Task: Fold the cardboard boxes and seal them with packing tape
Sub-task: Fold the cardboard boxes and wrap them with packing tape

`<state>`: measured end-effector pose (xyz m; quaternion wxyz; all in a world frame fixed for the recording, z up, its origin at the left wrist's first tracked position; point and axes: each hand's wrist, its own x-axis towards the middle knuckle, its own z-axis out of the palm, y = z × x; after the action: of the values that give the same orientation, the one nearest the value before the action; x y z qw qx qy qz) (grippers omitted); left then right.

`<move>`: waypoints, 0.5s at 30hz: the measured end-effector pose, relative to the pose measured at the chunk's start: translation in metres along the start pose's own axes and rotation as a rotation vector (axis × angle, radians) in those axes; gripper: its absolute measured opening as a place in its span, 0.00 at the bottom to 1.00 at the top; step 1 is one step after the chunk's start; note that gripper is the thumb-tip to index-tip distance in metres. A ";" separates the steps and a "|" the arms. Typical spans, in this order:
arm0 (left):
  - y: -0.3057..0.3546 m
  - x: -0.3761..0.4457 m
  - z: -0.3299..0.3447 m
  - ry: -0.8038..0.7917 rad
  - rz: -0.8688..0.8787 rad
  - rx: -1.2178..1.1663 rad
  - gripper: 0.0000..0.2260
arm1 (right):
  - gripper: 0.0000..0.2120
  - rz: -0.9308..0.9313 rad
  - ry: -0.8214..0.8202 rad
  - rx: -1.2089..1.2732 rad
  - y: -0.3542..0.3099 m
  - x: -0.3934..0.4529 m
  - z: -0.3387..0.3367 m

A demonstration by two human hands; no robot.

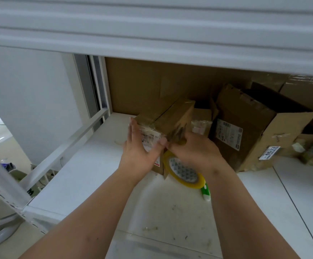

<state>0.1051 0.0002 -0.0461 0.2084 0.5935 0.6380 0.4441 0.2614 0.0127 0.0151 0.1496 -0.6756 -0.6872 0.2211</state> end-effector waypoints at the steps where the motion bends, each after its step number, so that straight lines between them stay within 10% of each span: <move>1: 0.001 0.001 -0.001 -0.001 -0.011 -0.015 0.55 | 0.21 0.014 -0.055 0.116 0.001 -0.002 -0.004; 5: 0.000 0.013 -0.009 0.007 -0.004 -0.057 0.57 | 0.05 0.032 -0.192 0.506 0.013 -0.013 -0.010; 15: -0.010 0.028 -0.016 -0.048 -0.005 -0.084 0.48 | 0.18 -0.073 -0.350 1.149 0.047 -0.036 0.030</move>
<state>0.0805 0.0221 -0.0390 0.2493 0.5931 0.6150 0.4559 0.2879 -0.0263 -0.0311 0.3832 -0.4161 -0.4948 0.6597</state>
